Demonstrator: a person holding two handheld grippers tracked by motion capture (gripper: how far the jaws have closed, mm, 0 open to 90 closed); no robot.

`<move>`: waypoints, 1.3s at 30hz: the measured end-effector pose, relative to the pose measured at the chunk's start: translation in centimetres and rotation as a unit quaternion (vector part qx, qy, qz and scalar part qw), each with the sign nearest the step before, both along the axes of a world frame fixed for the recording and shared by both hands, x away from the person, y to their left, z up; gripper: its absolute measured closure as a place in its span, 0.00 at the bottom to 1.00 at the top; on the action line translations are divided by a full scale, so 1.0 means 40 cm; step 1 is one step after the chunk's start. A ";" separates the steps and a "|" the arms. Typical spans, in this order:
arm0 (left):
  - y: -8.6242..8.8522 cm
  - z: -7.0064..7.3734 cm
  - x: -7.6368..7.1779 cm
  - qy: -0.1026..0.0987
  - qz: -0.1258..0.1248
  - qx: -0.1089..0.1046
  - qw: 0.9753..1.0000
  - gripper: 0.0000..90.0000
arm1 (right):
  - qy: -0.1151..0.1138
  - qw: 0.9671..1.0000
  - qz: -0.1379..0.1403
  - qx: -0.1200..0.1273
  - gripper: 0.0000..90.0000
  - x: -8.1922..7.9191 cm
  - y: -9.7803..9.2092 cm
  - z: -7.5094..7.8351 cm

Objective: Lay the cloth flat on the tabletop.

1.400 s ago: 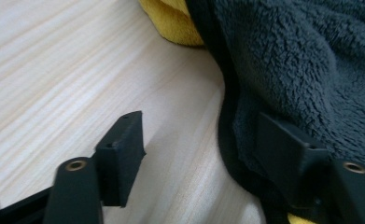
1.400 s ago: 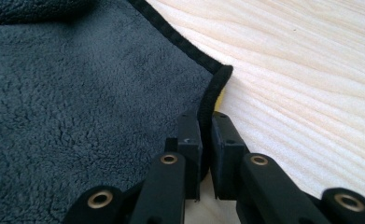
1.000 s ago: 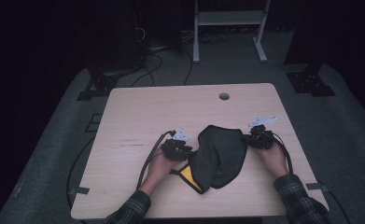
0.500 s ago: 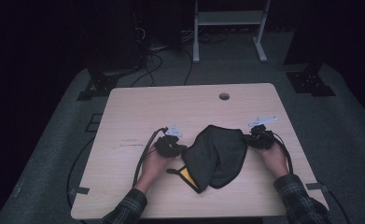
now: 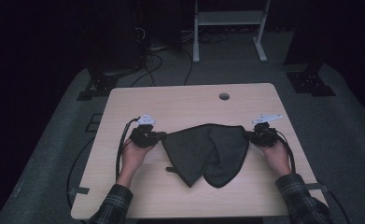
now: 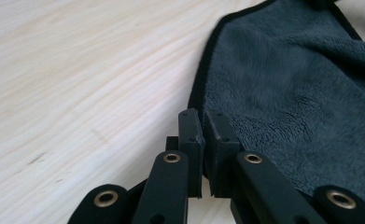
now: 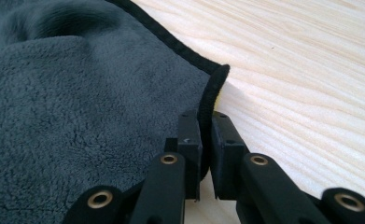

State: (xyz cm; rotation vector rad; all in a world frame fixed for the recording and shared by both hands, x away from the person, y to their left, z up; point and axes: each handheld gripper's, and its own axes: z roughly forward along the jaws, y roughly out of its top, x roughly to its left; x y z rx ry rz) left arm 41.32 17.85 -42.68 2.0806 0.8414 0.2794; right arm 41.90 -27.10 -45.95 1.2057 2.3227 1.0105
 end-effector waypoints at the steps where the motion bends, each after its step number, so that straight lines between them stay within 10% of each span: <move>1: 0.004 -0.002 0.002 0.001 0.002 -0.001 1.000 0.95 | 0.000 1.000 -0.002 0.002 0.89 0.008 -0.003 -0.005; 12: -0.011 -0.011 0.009 0.001 -0.003 0.009 1.000 0.95 | -0.002 0.999 -0.021 0.027 0.70 0.062 -0.002 -0.021; 24: -0.003 -0.010 0.012 0.004 0.002 0.004 1.000 0.95 | 0.016 0.999 -0.030 0.031 0.92 0.081 -0.009 -0.039; 39: 0.052 0.103 0.031 -0.034 0.027 -0.035 0.998 0.96 | -0.072 0.994 -0.035 0.075 0.94 0.052 -0.030 0.117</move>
